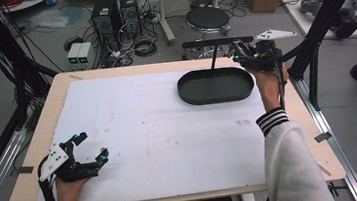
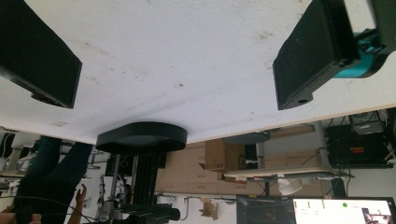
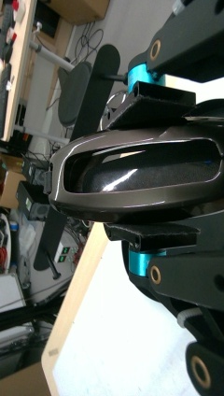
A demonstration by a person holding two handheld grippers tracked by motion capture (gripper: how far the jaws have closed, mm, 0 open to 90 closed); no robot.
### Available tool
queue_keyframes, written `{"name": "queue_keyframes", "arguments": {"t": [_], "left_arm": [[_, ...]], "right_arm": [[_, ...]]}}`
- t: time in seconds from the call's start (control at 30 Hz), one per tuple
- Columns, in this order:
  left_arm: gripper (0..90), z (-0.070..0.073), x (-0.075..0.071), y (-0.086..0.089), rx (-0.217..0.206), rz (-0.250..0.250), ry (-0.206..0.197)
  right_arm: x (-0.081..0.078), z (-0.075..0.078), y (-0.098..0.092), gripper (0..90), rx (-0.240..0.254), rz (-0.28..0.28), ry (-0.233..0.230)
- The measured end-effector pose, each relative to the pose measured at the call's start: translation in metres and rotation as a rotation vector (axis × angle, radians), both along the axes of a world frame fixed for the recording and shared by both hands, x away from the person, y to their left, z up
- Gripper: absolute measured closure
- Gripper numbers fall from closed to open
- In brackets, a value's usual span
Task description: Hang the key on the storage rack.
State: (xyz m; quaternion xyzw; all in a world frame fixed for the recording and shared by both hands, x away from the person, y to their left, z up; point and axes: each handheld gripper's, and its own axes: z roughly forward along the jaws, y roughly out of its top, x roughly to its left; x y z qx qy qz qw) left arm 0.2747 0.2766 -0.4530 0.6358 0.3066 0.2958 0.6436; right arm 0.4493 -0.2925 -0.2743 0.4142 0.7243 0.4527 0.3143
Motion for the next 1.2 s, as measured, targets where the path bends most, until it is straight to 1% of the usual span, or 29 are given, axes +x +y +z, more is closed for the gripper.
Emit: {"name": "queue_keyframes", "arguments": {"t": [0.1,0.17,0.23,0.3,0.37,0.5,0.57,0.6,0.7,0.97,1.2], "left_arm": [[1.7,0.000,-0.001,0.000,0.003,0.006,-0.008],[1.7,0.000,-0.001,0.000,0.001,0.008,-0.006],[1.7,0.000,-0.001,0.000,0.003,0.006,-0.010],[1.7,-0.001,-0.001,0.000,0.000,0.004,-0.012],[1.7,-0.001,-0.001,0.000,0.001,0.004,-0.015],[1.7,-0.001,-0.001,0.000,-0.005,0.005,-0.012],[1.7,-0.001,-0.001,0.000,-0.005,0.006,-0.013],[1.7,-0.001,-0.001,0.000,-0.003,0.005,-0.013],[1.7,-0.001,-0.001,0.000,-0.006,0.006,-0.012],[1.7,-0.001,-0.001,0.000,-0.006,0.005,-0.011],[1.7,-0.001,-0.001,0.000,-0.004,0.004,-0.012]], "right_arm": [[0.003,0.001,-0.001,48.1,-0.009,-0.016,0.004],[0.006,0.001,-0.002,48.1,-0.010,-0.026,-0.001],[0.009,0.001,-0.003,48.1,-0.003,-0.034,-0.004],[0.012,0.001,-0.003,48.1,0.003,-0.042,0.005],[0.015,0.002,-0.004,48.1,-0.002,-0.047,-0.008],[0.022,0.001,-0.004,48.1,-0.009,-0.055,0.005],[0.025,0.000,-0.005,48.1,0.002,-0.056,0.006],[0.025,0.000,-0.004,48.1,0.007,-0.060,0.012],[0.028,-0.001,-0.002,48.1,-0.011,-0.058,0.004],[0.034,-0.005,0.003,48.1,-0.027,-0.074,0.001],[0.039,-0.004,0.005,48.0,-0.022,-0.082,-0.010]]}}
